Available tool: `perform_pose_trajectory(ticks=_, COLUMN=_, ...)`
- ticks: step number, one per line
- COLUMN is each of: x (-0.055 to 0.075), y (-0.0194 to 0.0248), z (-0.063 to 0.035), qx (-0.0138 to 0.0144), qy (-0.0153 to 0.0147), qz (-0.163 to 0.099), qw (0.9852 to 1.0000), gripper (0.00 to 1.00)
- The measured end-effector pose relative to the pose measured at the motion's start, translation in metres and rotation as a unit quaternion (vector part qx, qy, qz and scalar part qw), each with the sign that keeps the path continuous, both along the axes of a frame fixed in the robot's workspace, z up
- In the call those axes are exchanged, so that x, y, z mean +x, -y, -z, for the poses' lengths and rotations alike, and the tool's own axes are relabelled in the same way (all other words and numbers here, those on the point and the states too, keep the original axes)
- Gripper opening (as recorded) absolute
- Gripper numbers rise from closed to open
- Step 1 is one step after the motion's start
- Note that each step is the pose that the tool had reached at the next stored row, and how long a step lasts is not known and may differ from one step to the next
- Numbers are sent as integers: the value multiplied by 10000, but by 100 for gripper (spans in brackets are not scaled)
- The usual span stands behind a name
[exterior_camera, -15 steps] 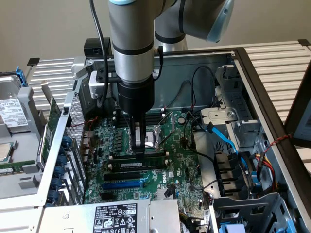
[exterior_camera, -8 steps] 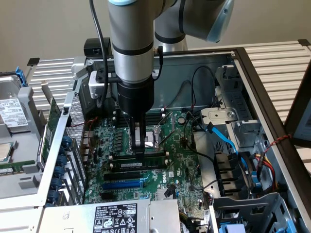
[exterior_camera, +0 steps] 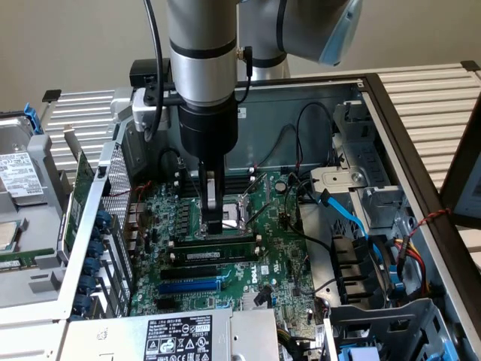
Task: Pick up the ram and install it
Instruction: 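Press down the ram until it locks into place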
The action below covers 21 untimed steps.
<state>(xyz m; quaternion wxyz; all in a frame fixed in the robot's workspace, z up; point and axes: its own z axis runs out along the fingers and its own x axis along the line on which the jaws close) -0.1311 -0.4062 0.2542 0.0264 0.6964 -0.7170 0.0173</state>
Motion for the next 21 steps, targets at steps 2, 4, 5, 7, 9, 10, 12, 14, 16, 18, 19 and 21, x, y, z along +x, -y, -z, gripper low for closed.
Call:
perform_pose_trajectory(ticks=2, x=0, y=0, z=-9, qx=0, qy=1, qz=0, qw=10000, gripper=11)
perform_pose_trajectory(ticks=4, x=0, y=0, z=-9, qx=1, qy=1, qz=0, qw=10000, gripper=11)
perform_pose_trajectory(ticks=5, x=0, y=0, z=-9, qx=0, qy=0, qz=0, qw=10000, gripper=11)
perform_pose_trajectory(ticks=7, x=0, y=0, z=-9, qx=0, qy=0, qz=0, qw=10000, gripper=11)
perform_pose_trajectory(ticks=9, x=0, y=0, z=-9, qx=0, qy=0, qz=3, qw=10000, gripper=11)
perform_pose_trajectory(ticks=10, x=0, y=0, z=-10, qx=0, qy=0, qz=3, qw=10000, gripper=11)
perform_pose_trajectory(ticks=12, x=0, y=2, z=-11, qx=1, qy=-1, qz=3, qw=10000, gripper=11)
perform_pose_trajectory(ticks=14, x=0, y=2, z=-10, qx=2, qy=0, qz=3, qw=10000, gripper=11)
perform_pose_trajectory(ticks=16, x=0, y=2, z=-9, qx=3, qy=0, qz=3, qw=10000, gripper=11)
perform_pose_trajectory(ticks=18, x=0, y=2, z=-9, qx=3, qy=0, qz=3, qw=10000, gripper=11)
perform_pose_trajectory(ticks=19, x=0, y=2, z=-10, qx=3, qy=0, qz=3, qw=10000, gripper=11)
perform_pose_trajectory(ticks=21, x=0, y=2, z=-10, qx=3, qy=0, qz=20, qw=10000, gripper=11)
